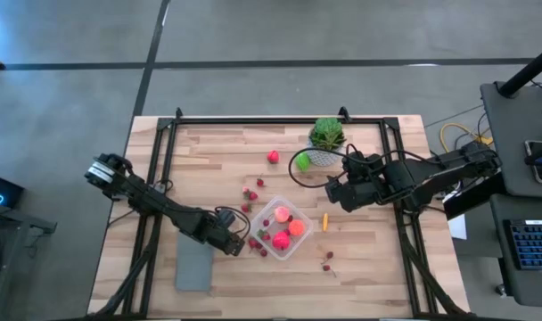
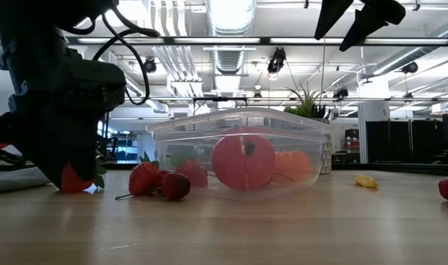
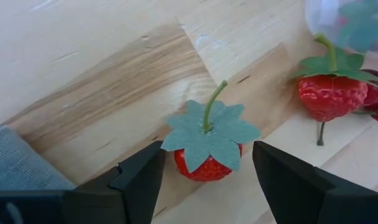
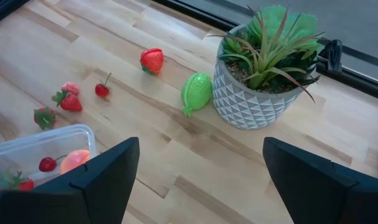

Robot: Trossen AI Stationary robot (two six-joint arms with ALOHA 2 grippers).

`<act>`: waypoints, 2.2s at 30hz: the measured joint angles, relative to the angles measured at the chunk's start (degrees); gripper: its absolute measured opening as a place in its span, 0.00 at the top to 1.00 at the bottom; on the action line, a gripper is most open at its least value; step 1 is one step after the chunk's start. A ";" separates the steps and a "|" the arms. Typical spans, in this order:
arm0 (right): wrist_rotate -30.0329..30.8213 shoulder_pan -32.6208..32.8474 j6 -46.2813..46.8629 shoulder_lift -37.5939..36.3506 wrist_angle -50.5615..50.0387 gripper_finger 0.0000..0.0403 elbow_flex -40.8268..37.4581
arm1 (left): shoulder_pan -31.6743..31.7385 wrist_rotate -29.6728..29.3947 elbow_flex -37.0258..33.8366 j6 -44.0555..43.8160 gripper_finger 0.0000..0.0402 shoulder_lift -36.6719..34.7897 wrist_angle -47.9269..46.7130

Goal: Pick and placing Produce into tupperware
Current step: Put the red strawberry into the transparent bin, then put the yellow squash into the transparent bin

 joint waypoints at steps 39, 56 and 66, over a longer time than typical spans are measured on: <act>0.00 0.00 -0.25 0.00 -0.14 0.19 0.00 | 0.48 -16.01 0.54 33.88 0.67 -13.17 15.83; -0.71 0.00 -0.02 0.00 -0.38 0.19 -0.09 | 9.09 -7.70 1.66 46.54 0.59 -5.56 31.51; -1.23 -0.14 -0.07 -0.02 -0.57 0.19 -0.51 | 9.22 -6.74 1.63 42.65 0.34 -6.12 30.34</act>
